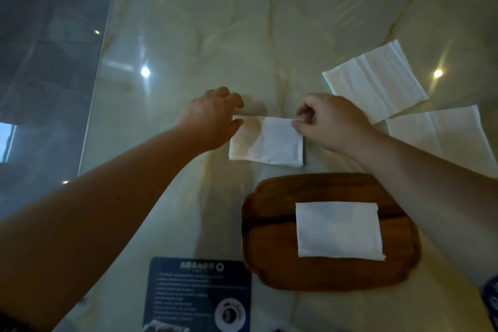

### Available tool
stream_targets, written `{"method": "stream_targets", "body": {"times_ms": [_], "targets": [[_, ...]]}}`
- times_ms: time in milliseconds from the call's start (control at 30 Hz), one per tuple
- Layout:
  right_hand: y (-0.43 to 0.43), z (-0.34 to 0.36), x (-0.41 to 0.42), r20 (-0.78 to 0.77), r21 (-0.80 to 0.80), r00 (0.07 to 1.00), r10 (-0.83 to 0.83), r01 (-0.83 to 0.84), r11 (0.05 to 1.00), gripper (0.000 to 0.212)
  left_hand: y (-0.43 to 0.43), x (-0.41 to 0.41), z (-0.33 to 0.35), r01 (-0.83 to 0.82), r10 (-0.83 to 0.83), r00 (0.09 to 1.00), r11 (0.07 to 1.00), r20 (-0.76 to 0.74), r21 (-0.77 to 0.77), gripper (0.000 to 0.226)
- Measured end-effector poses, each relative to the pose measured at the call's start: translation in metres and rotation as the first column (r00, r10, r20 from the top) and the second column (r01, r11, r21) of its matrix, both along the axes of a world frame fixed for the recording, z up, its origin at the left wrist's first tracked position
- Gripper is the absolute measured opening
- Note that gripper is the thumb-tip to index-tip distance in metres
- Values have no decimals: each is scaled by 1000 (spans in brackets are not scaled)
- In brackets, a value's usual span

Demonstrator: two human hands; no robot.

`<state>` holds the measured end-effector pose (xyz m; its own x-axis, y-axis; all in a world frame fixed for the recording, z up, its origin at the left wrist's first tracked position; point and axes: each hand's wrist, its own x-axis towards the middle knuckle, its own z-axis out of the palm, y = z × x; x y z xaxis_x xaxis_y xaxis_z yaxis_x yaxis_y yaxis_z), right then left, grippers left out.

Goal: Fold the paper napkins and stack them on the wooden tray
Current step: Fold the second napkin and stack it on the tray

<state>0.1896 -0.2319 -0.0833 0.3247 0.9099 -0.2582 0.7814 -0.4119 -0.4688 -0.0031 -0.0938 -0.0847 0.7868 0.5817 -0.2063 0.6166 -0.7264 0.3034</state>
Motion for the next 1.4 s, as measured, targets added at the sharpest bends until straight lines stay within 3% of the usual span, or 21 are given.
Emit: {"method": "stream_targets", "body": {"times_ms": [133, 300, 400, 633, 900, 1100, 1233, 1400], "targets": [[3, -11, -6, 77, -54, 997, 9, -5, 999, 17, 0, 7, -3, -26, 23, 997, 999, -79, -32, 40], [1, -12, -12, 54, -12, 999, -4, 4, 1000, 5, 0, 9, -2, -54, 46, 993, 996, -111, -77, 20], [-4, -5, -11, 28, 53, 1000, -12, 10, 999, 8, -4, 7, 3, -92, 89, 995, 990, -38, -108, 14], [-32, 34, -1, -234, 155, 970, -70, 109, 982, 7, -36, -4, 35, -257, 316, 944, 887, 98, -384, 1], [-85, 61, 10, -447, 176, 891, -80, 176, 969, 9, -96, -1, 64, -351, 573, 796, 698, 194, -625, 8], [-132, 52, 14, -473, 121, 875, -104, 181, 976, 11, -140, 2, 55, -380, 565, 815, 690, 130, -616, 11], [-158, 37, 17, -502, 58, 853, -142, 197, 979, 15, -163, 5, 42, -380, 573, 816, 628, 73, -680, 11], [-172, 20, 14, -509, 7, 843, -173, 205, 979, 18, -180, 5, 26, -380, 497, 868, 681, 14, -626, 14]]}}
